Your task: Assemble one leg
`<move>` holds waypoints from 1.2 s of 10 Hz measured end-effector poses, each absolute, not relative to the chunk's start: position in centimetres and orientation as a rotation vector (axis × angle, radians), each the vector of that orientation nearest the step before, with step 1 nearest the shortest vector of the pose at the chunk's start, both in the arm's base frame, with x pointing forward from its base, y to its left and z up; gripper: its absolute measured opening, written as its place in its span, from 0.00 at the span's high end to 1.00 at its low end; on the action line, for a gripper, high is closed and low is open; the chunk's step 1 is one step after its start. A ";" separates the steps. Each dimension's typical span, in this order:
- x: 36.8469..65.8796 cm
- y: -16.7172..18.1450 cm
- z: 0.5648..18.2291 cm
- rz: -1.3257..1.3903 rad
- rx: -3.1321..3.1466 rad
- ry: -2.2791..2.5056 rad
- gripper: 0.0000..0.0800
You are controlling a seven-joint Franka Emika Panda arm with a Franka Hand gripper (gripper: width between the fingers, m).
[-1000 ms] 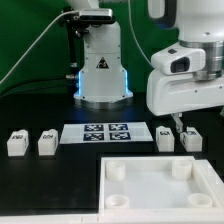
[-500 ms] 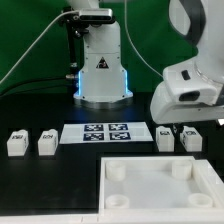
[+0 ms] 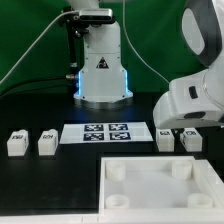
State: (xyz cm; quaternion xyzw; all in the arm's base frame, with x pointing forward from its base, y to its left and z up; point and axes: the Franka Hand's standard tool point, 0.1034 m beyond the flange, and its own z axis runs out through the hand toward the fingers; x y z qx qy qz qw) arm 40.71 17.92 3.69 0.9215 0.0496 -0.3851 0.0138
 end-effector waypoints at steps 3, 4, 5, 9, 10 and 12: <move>39.4 18.5 2.4 -1.237 2.834 0.116 0.19; 39.0 18.6 1.9 -1.253 2.825 0.119 0.19; 38.8 18.5 1.7 -1.260 2.822 0.118 0.19; 38.4 18.4 0.9 -1.286 2.809 0.114 0.19; 38.4 18.4 0.9 -1.286 2.808 0.114 0.35; 38.4 18.4 0.9 -1.287 2.808 0.115 0.64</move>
Offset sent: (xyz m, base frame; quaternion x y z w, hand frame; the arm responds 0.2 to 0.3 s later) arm -0.0145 0.0069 -0.0186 0.0002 -0.0139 0.0308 0.9994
